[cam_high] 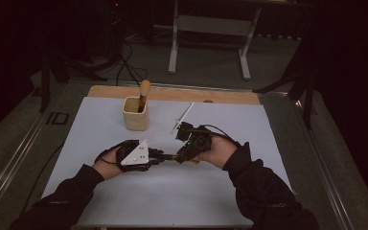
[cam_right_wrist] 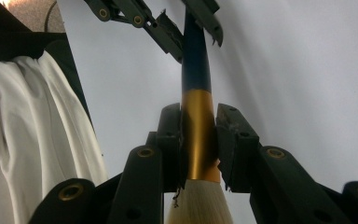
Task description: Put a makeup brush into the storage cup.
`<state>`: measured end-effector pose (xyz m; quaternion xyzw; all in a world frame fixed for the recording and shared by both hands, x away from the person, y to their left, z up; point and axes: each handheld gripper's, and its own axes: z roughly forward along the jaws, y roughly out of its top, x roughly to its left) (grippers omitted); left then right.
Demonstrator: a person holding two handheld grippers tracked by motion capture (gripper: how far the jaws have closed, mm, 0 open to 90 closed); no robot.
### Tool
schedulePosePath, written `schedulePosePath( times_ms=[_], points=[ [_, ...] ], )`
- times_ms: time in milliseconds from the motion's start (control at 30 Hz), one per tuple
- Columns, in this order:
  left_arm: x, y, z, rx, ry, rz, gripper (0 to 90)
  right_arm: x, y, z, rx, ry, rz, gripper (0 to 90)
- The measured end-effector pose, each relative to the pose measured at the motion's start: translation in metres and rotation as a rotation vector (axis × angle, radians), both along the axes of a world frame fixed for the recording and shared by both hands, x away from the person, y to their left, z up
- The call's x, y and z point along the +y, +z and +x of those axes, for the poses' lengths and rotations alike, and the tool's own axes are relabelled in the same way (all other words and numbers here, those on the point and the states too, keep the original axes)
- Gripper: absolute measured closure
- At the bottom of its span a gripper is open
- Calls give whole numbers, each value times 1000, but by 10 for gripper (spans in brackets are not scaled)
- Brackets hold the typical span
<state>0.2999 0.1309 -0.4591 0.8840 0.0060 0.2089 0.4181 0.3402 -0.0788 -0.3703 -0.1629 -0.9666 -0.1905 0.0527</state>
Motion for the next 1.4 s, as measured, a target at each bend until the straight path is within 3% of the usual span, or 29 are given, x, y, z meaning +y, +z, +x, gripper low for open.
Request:
schedulePosePath(
  times_ms=[100,167,267,433,733,833,1167,1400],
  points=[
    [0,-3,-1,-23,-22,15,759,1,0,0,0,3,0,718],
    [0,-6,-3,-69,-65,33,771,2,-1,0,11,11,-1,718],
    [2,-6,-3,-84,-89,39,774,2,-4,-1,18,20,-5,718],
    [3,-4,-3,-95,-86,49,776,2,-5,0,19,17,4,716],
    [4,-6,-2,-27,-70,24,779,1,-7,1,14,9,14,701],
    [8,-3,1,1,-52,-6,779,-1,-7,3,2,-9,31,632],
    [16,-4,4,69,-18,-59,780,-13,8,6,-68,-80,159,516],
    [22,-5,5,97,4,-103,780,-20,15,4,-124,-127,211,492]
  ],
)
